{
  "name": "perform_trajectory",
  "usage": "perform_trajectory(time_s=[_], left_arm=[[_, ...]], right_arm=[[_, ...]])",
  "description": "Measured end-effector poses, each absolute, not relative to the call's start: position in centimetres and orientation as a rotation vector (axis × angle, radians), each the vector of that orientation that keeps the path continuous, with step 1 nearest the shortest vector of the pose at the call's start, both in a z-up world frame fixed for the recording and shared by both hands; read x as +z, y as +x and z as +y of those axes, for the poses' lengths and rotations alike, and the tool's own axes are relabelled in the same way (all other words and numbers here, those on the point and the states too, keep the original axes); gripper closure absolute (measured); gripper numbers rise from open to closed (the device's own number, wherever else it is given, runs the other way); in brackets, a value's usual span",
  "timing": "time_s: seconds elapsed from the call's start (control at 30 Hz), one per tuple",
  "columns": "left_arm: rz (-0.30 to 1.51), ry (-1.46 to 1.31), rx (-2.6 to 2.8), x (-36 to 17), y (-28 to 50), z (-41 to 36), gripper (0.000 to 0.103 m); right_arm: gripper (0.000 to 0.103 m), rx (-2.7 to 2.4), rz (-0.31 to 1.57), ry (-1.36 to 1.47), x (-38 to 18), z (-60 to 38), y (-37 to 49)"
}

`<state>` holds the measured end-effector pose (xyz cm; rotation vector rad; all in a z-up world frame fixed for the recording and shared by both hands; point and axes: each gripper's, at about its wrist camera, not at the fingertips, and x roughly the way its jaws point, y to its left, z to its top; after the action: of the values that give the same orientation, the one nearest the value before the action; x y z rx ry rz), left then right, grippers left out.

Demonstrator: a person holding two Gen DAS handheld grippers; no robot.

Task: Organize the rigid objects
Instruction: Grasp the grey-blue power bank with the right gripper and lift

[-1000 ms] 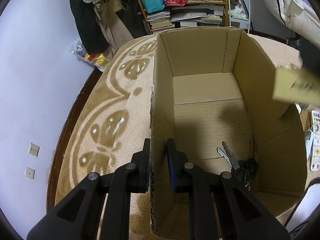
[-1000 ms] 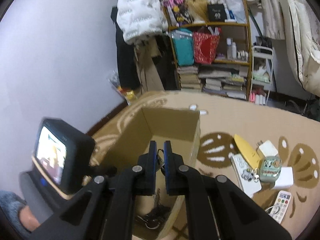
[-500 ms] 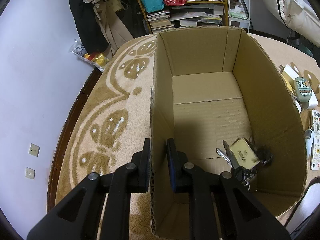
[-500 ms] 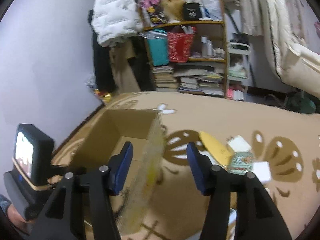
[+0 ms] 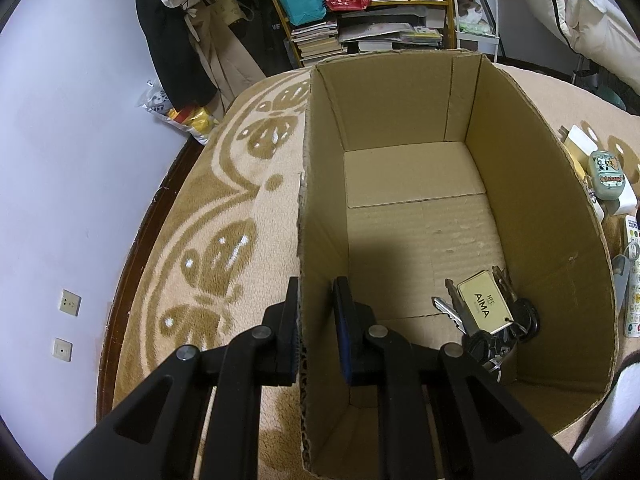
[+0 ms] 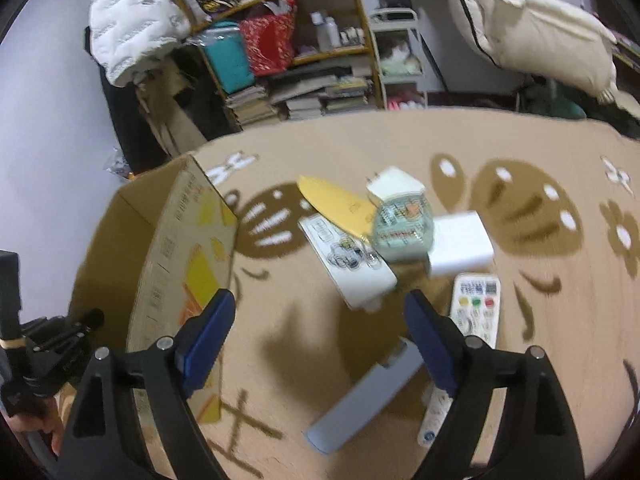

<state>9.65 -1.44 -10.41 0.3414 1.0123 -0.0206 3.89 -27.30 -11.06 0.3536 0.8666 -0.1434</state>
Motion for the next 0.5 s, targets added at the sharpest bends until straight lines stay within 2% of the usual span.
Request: perform_trajectory(time_s=[0.5], left_arm=[[1.014, 0.353, -0.016, -10.3, 9.6, -1.6, 0.088]], right_arm=[[0.014, -0.253, 1.086, 0.392, -16.3, -27.9, 2.8]])
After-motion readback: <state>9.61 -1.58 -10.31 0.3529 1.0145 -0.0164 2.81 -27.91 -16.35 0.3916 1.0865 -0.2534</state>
